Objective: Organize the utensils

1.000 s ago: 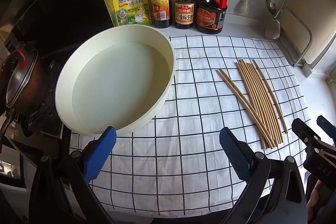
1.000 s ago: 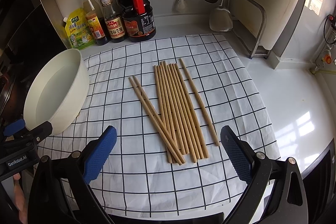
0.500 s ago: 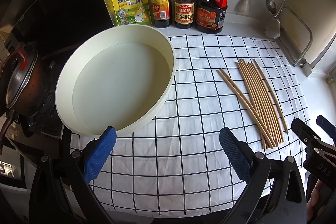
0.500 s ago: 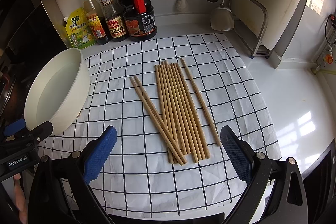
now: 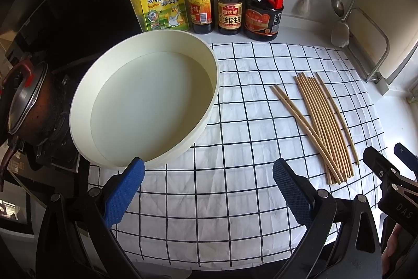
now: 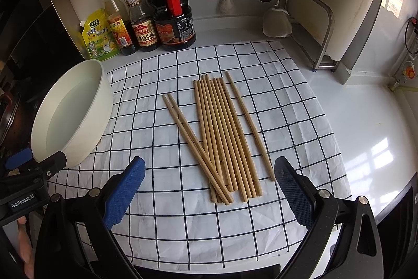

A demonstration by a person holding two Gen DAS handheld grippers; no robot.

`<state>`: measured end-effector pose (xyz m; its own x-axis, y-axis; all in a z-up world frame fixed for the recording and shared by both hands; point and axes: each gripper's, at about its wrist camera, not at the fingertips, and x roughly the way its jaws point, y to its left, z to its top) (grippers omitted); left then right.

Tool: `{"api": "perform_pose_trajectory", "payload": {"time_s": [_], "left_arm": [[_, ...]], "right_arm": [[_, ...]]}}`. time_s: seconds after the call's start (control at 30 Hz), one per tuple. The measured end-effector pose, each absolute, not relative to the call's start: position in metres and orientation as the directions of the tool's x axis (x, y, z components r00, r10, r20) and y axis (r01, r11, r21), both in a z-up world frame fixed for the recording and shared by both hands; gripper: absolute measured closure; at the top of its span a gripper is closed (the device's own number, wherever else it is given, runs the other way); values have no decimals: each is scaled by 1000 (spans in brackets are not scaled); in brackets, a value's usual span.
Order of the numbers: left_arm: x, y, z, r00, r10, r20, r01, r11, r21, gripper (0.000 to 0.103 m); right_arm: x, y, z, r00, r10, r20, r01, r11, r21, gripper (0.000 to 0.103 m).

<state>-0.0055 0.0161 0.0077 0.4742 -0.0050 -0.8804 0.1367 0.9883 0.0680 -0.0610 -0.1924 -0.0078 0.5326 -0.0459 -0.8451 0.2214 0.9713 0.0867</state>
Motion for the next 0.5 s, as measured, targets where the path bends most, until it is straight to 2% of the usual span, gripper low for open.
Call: {"api": "perform_pose_trajectory", "payload": {"time_s": [0.5], "left_arm": [[-5,17,9,476,-5,-880,136,988,68,6]], "right_arm": [[-63,-191,-8,533,-44,-845,220,971,89,8]]}}
